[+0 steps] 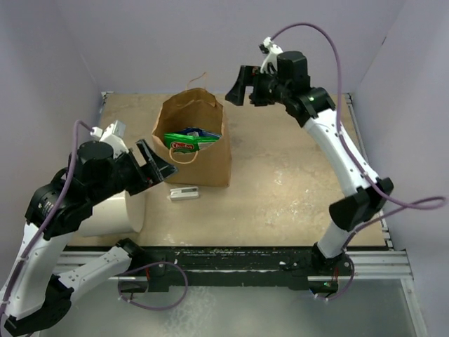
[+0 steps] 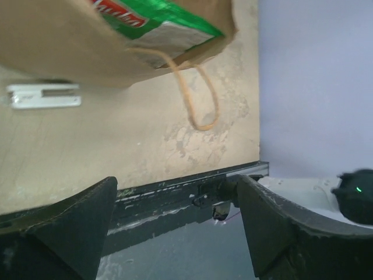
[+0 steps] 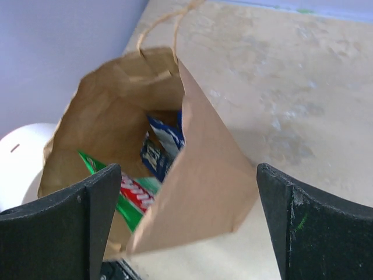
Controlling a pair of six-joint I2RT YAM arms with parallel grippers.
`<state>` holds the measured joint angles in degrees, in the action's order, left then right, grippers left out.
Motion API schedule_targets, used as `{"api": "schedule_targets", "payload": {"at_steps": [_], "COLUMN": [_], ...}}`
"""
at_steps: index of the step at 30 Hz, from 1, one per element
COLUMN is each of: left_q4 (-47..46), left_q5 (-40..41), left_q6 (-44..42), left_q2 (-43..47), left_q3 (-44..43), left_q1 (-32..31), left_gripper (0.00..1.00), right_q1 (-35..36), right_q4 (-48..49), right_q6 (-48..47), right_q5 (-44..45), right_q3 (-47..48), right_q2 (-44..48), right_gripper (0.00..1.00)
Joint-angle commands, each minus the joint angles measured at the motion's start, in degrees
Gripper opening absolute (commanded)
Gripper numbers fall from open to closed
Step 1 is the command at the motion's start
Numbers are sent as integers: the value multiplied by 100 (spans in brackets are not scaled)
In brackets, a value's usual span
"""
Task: Take the snacks out of the paper bag
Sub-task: Move the paper bag to the center of the board.
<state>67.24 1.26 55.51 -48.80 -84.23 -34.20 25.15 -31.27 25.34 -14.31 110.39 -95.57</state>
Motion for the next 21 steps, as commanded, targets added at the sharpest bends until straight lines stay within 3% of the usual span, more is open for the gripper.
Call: {"api": "schedule_targets", "payload": {"at_steps": [1,4,10,15,21], "left_q4": [-1333,-1524,-1633,-833,-767], "left_q5": [-657,-758,-706,-310,-113], "left_q6": [-518,-510,-660,-690,-639], "left_q2": [-118,-440,-1090,-1495,-1481], "left_q3": [-133,-195,-446,-853,-772], "left_q1": [-26,-26,-26,-19,-16], "left_gripper": [92,97,94,84,79], "right_q1": [33,71,301,385,383], "right_q4": [1028,1460,1751,2210,2234], "right_q6": [177,547,1112,1437,1547], "right_q5": [-476,-646,-784,-728,-708], "right_q3": [885,1509,2856,3102,3366], "right_q2": [-818,-1517,-2854,-3296,-3524], "right_gripper": [100,99,95,70,47]}}
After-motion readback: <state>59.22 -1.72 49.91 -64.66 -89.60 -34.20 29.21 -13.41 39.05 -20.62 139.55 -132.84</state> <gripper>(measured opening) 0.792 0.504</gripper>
